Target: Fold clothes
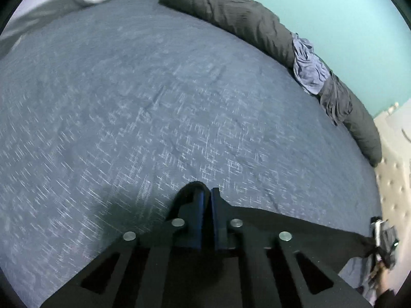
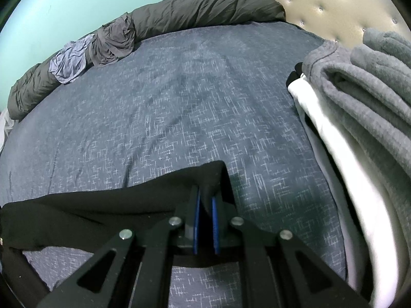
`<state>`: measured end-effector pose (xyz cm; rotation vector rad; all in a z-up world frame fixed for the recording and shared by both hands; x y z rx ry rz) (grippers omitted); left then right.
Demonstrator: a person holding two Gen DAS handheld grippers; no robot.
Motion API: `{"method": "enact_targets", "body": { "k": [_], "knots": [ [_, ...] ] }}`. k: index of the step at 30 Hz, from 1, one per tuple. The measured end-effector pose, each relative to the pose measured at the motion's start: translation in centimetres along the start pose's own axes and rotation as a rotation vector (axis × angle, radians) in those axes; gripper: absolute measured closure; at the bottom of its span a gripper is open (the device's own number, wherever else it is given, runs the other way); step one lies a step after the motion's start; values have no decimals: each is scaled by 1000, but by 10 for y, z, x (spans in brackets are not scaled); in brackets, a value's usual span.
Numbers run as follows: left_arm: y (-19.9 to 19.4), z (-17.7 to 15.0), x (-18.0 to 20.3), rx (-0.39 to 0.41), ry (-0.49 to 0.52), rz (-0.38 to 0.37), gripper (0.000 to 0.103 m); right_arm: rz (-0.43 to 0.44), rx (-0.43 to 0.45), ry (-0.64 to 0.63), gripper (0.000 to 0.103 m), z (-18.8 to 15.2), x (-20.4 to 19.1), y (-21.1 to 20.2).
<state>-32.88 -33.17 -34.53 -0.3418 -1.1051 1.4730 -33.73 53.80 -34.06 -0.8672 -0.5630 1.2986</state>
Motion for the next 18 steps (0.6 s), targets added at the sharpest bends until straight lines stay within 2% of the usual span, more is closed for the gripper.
{"method": "enact_targets", "body": {
  "k": [8, 14, 15, 18],
  "knots": [
    [-50, 33, -19, 120, -15, 15, 100, -27, 125, 42, 97, 27, 17, -33],
    [-56, 42, -26, 141, -36, 12, 100, -37, 202, 55, 97, 53, 19, -54],
    [-54, 41, -26, 139, -40, 14, 100, -38, 197, 51, 97, 56, 17, -53],
    [-41, 37, -25, 117, -36, 19, 100, -38, 83, 26, 97, 53, 10, -30]
  ]
}}
Point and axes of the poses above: each gripper's, at about its wrist camera, not at the fingertips, and y roughly the way its jaws point, x to its right, z to its top, the point moved 9 cm from there along y, roughly the way its jaws point, and after that the axes turned 2 degrees about x, right-handed, at the moved point
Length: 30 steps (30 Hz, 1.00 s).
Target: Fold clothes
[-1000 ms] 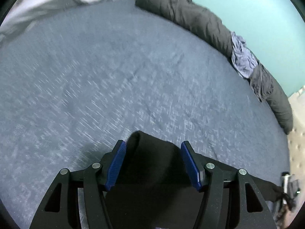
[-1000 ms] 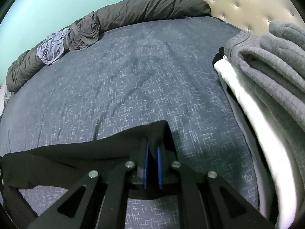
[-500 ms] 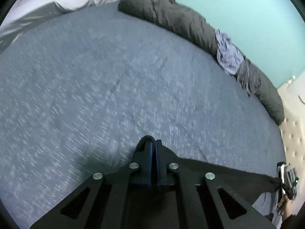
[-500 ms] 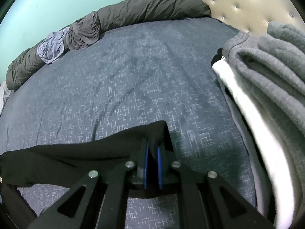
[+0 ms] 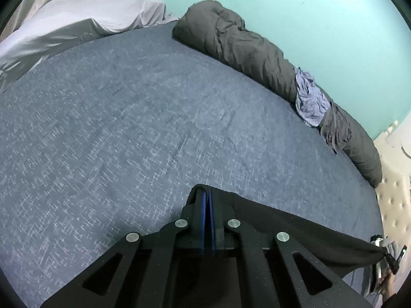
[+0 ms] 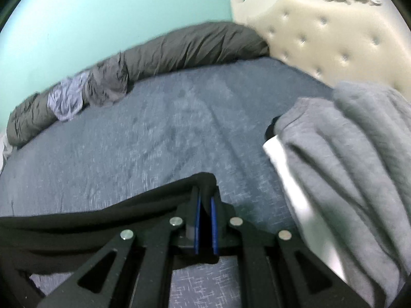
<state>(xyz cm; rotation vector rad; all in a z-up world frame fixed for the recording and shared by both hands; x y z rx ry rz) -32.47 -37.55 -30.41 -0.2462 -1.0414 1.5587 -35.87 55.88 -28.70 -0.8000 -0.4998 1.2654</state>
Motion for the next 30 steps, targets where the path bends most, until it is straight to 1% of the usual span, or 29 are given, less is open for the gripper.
{"method": "enact_targets", "body": {
  "k": [2, 6, 9, 11, 13, 15, 16, 17, 19, 20, 21, 24, 26, 27, 30],
  "knots": [
    [9, -4, 2, -15, 9, 3, 100, -3, -6, -12, 97, -1, -4, 4],
    [18, -4, 0, -17, 13, 18, 100, -9, 7, -6, 97, 2, -7, 10],
    [18, -1, -3, -5, 7, 19, 100, -20, 73, 1, 97, 15, -8, 4],
    [21, -1, -5, -1, 5, 28, 100, -28, 81, -3, 97, 22, -10, 7],
    [29, -5, -5, -20, 10, 41, 100, -38, 75, -13, 96, 26, -13, 13],
    [42, -14, -5, -71, 9, 58, 96, -35, 19, -8, 92, 22, -17, 28],
    [48, -20, -4, -97, 21, 73, 92, -56, -9, -14, 88, 19, -16, 35],
    [54, -25, -3, -123, 37, 90, 85, -87, -30, -23, 80, 15, -15, 40],
    [57, -28, 1, -130, 79, 122, 80, -126, -26, -31, 70, 11, -11, 41],
    [55, -28, 3, -125, 97, 139, 69, -126, -20, -26, 58, 8, -9, 40],
    [52, -26, 4, -112, 102, 150, 57, -123, -17, -24, 53, 6, -7, 38],
    [39, -22, 9, -89, 118, 159, 52, -89, -21, -7, 53, -1, -2, 36],
    [27, -19, 14, -63, 143, 179, 47, -48, -52, 25, 53, -12, 2, 39],
    [22, -19, 17, -53, 149, 183, 45, -43, -71, 31, 53, -17, 2, 40],
    [15, -27, 31, -69, 172, 152, 44, -27, -105, 55, 53, -36, 6, 44]
  ]
}}
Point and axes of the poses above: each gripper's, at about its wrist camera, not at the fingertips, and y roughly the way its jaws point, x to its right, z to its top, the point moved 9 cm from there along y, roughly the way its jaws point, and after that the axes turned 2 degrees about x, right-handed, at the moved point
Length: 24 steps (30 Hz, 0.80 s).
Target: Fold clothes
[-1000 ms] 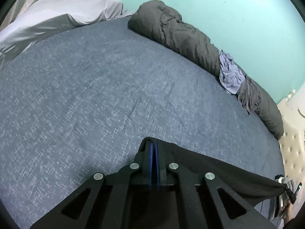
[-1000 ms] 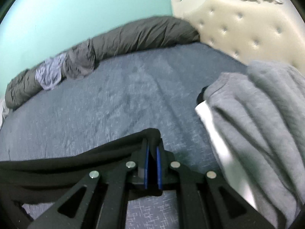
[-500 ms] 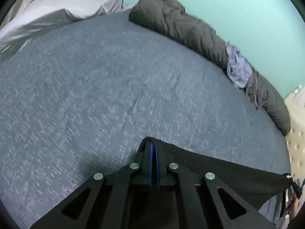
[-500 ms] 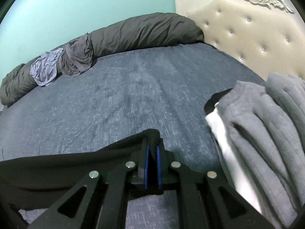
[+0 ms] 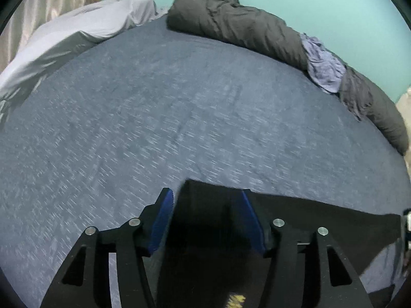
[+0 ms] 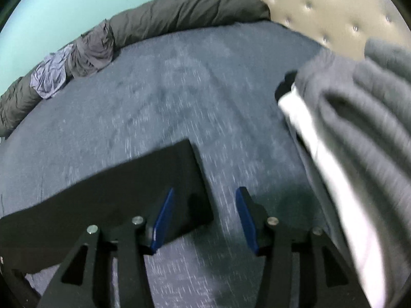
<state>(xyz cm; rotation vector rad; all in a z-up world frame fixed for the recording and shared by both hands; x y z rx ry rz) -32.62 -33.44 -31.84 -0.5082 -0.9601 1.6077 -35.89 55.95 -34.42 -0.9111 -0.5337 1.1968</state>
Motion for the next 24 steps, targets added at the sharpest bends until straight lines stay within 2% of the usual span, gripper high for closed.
{"method": "enact_targets", "body": {
  "k": [4, 9, 14, 16, 22, 24],
  "knots": [
    [4, -15, 11, -34, 44, -4, 44, 24, -40, 53, 53, -18, 5, 11],
    [14, -21, 0, -56, 24, 12, 43, 23, -61, 54, 53, -25, 7, 17],
    [25, -6, -17, -56, -28, 4, 39, 22, 13, 37, 51, 0, 10, 4],
    [30, 1, -21, -55, -47, 3, 39, 30, 15, 40, 48, 9, 8, 6],
    [54, 7, -24, -78, -64, 7, 39, 22, -5, 3, 47, 32, -7, 24],
    [60, 6, -23, -85, -62, 1, 39, 20, 1, -5, 42, 41, -12, 28]
  ]
}}
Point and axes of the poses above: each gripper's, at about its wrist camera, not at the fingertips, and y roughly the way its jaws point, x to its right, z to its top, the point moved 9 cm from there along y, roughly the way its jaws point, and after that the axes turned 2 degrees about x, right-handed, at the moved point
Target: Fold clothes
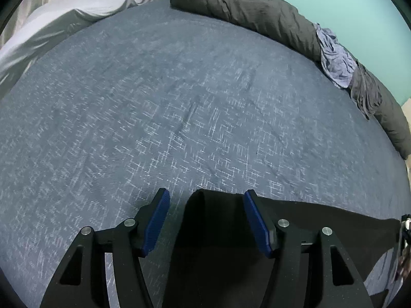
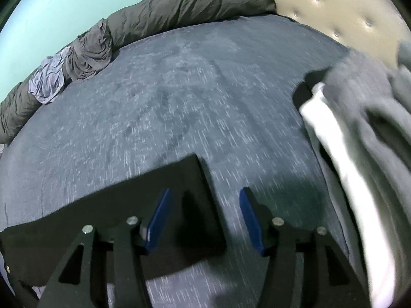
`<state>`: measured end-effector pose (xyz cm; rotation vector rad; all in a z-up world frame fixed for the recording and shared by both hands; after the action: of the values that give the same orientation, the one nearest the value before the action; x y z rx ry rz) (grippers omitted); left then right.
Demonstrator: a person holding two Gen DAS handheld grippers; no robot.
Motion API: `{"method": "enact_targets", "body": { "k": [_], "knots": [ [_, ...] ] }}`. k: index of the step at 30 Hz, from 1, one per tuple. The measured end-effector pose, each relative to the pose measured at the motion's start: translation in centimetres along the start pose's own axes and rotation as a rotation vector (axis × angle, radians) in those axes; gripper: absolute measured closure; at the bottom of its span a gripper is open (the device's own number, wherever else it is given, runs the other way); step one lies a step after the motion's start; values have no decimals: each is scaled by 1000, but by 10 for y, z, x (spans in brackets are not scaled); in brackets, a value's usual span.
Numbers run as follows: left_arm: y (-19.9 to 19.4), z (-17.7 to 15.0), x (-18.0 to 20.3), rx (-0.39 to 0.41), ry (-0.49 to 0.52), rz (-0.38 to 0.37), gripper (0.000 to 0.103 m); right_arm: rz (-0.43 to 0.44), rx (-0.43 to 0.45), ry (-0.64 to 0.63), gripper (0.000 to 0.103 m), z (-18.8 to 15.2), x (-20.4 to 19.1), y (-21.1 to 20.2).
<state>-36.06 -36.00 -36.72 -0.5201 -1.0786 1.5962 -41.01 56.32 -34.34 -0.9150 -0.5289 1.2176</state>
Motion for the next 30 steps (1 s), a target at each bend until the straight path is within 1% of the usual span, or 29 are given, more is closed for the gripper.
{"method": "enact_targets", "body": {
  "k": [2, 4, 5, 6, 7, 8, 9, 10, 11, 12, 14, 16, 20, 22, 24, 27, 30],
  "knots": [
    [5, -1, 1, 2, 13, 2, 39, 5, -4, -15, 41, 7, -6, 7],
    [9, -2, 3, -1, 19, -4, 43, -7, -22, -41, 41, 10, -11, 16],
    [12, -3, 4, -7, 23, -9, 49, -7, -30, -49, 41, 11, -13, 19],
    [14, -4, 5, -13, 31, -8, 60, -6, -37, -57, 41, 11, -15, 23],
    [15, -4, 5, -17, 46, 7, 65, -6, -45, -66, 42, 12, -18, 27],
    [16, -4, 5, -19, 63, 22, 76, -8, -42, -73, 42, 12, -20, 29],
    [17, -5, 5, -20, 81, 35, 86, -9, -36, -80, 46, 12, -22, 31],
    [16, -4, 5, -16, 82, 36, 91, -9, -31, -91, 52, 12, -25, 33],
    [15, -3, 3, -10, 78, 31, 95, -11, -39, -109, 71, 10, -27, 37],
    [13, -3, 2, -4, 73, 27, 97, -20, -48, -128, 89, 7, -29, 40],
    [9, -1, 1, 12, 76, 27, 98, -32, -49, -154, 96, 5, -31, 43],
    [2, 0, 3, 33, 94, 38, 99, -26, -1, -136, 97, 9, -31, 36],
    [-24, 9, -3, 116, 67, 53, 102, -38, 144, -86, 98, 31, -21, 3],
    [-35, 14, -4, 138, 39, 39, 102, -41, 199, -80, 98, 44, -20, -11],
    [-39, 17, -4, 133, 32, 35, 102, -49, 238, -82, 98, 55, -19, -23],
    [-39, 25, -12, 138, 9, 23, 102, -56, 256, -63, 98, 67, -19, -29],
    [-25, 29, -14, 124, 1, 27, 102, -67, 243, -54, 98, 74, -21, -21]
  ]
}}
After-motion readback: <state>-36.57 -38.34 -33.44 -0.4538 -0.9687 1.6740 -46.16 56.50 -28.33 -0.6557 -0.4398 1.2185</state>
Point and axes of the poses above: each gripper's, at about its wrist camera, not at the fingertips, and y roughly the way its jaws point, x to its right, z to its top, the point moved 9 cm from there along y, roughly the way its jaws point, and after that the axes turned 2 degrees about x, right-handed, at the moved point
